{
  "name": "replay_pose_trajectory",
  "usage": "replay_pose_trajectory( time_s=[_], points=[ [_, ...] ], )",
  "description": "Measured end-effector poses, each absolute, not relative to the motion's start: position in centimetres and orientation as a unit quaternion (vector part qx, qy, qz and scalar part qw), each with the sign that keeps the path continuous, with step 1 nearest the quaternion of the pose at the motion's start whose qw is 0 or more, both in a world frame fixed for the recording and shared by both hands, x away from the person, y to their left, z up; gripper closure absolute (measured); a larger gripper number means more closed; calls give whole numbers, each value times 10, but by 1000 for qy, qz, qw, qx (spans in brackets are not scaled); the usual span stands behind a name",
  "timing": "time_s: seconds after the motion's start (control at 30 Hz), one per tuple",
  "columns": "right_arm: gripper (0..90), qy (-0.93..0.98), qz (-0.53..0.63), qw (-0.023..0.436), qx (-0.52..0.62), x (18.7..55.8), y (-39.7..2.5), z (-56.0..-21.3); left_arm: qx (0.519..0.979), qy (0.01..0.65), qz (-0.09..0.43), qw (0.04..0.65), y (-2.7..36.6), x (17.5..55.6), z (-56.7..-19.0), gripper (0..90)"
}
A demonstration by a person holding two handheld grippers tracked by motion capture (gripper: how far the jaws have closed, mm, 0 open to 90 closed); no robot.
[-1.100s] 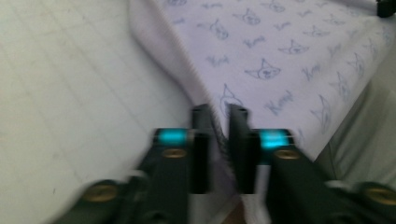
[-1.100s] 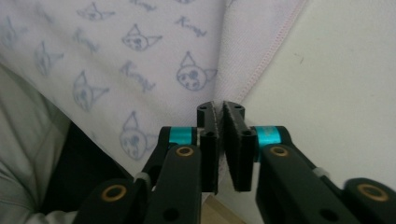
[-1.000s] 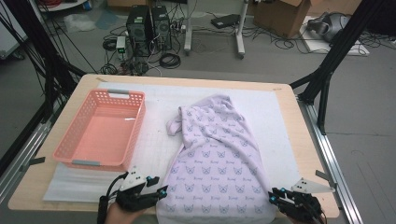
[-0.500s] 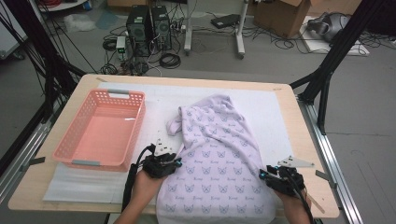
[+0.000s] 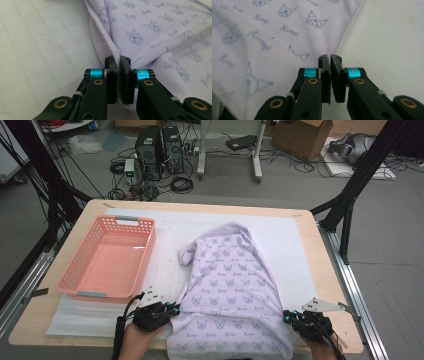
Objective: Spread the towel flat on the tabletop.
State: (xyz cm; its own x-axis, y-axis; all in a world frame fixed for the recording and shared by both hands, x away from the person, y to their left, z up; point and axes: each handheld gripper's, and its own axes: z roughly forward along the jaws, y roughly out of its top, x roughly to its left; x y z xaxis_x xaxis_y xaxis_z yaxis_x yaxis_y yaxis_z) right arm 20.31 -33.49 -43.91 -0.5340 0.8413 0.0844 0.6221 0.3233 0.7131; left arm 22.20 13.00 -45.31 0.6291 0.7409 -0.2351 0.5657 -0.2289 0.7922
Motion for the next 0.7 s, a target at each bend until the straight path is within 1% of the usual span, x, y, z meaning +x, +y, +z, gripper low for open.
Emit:
replay_pose_trajectory(
  time_s=[0.07,0.13,0.23,0.3,0.4,0.5,0.63,0.7],
  points=[
    [868,802,359,142,455,195,-336,-439,778,418,87,461,133,214,-453,843],
    [868,808,355,144,448,187,-336,-438,777,419,79,462,135,209,-453,822],
    [838,804,361,141,451,183,-339,-435,766,432,78,469,139,213,-450,644],
    [716,793,374,141,460,185,-342,-434,758,437,80,477,140,218,-449,581],
    [654,768,402,151,475,194,-345,-431,751,439,85,486,138,226,-445,520],
    [632,755,404,173,487,209,-340,-430,750,436,98,489,135,236,-444,531],
    [630,755,382,188,499,236,-326,-439,747,445,112,480,132,258,-446,600],
    [653,756,366,192,507,248,-319,-444,746,454,116,473,130,268,-446,632]
  ],
)
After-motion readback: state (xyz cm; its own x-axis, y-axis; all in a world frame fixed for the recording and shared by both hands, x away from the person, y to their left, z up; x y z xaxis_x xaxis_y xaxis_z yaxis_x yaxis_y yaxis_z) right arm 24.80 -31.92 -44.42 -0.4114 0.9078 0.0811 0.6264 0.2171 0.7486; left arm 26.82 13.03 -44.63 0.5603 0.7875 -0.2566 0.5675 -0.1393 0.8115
